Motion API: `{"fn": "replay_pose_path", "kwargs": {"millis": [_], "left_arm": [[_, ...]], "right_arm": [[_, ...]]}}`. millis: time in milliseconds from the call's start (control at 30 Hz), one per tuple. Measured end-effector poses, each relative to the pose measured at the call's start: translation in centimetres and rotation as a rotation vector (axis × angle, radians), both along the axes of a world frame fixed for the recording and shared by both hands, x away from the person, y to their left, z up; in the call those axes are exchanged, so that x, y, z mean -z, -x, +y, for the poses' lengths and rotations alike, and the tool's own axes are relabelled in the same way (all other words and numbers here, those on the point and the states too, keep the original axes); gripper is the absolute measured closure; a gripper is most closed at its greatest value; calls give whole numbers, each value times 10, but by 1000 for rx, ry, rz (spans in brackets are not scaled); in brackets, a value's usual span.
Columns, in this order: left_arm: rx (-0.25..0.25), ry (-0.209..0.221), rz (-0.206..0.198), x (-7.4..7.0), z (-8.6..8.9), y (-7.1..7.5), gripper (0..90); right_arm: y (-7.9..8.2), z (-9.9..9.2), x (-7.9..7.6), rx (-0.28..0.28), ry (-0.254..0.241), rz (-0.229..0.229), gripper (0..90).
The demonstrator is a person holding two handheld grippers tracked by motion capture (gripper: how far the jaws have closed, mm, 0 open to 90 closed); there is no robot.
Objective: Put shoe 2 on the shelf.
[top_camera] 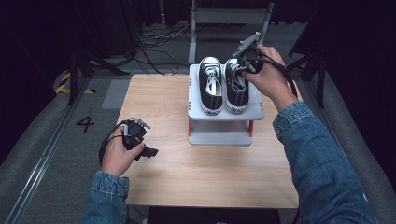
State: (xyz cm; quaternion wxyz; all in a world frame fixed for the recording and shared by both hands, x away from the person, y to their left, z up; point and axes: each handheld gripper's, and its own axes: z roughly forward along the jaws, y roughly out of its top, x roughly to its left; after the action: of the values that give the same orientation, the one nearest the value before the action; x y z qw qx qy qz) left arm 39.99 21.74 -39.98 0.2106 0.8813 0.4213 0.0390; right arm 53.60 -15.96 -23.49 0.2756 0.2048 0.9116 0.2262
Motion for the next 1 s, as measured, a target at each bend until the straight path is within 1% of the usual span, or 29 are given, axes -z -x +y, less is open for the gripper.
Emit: {"fn": "replay_pose_path", "kwargs": {"millis": [100,167,200,233,267,300,367,433,500,533,600,633,700,733,767,800,833,867,933,1000], "left_arm": [[-1,1,4,0,-1,0,191],[2,-1,6,0,-2,0,191],[4,-1,7,0,-2,-1,191],[5,-3,5,0,-3,-1,191],[5,-1,8,1,-4,-1,191],[6,-3,8,0,-4,-2,191],[9,-1,13,1,-5,-2,191],[12,-2,11,1,-5,-2,191],[8,0,11,2,-5,-2,191],[5,0,11,1,-5,-2,191],[-3,19,12,0,-4,-2,193],[-9,24,10,-1,-4,-3,210],[-8,26,-8,-5,-2,-4,236],[-8,26,-8,-5,-2,-4,243],[1,26,-14,-7,-1,-6,261],[1,26,-14,-7,-1,-6,274],[2,24,-23,-8,-1,-7,281],[10,11,-26,-8,-1,-8,280],[25,-3,-20,-7,0,-10,279],[26,-5,-10,-6,-1,-11,252]], "right_arm": [[2,0,1,-7,-22,9,809],[3,0,3,-23,-33,19,799],[3,0,4,-29,-34,14,791],[4,0,4,-21,-41,13,762],[4,-2,4,-10,-61,23,704],[4,-5,4,-7,-103,42,646],[7,-13,0,9,-161,43,565],[16,-25,-6,29,-230,43,510],[24,-36,-11,44,-275,29,482],[29,-44,-14,63,-295,33,470],[37,-56,-15,85,-316,31,448],[43,-65,-15,98,-335,32,445],[52,-78,-15,109,-356,35,446],[52,-78,-15,109,-356,35,446],[62,-94,-13,122,-388,52,442],[62,-94,-13,122,-388,52,442],[71,-109,-10,123,-410,62,440],[74,-114,-9,124,-413,56,429],[83,-130,-4,140,-400,47,417],[90,-142,0,165,-385,39,398]]}}
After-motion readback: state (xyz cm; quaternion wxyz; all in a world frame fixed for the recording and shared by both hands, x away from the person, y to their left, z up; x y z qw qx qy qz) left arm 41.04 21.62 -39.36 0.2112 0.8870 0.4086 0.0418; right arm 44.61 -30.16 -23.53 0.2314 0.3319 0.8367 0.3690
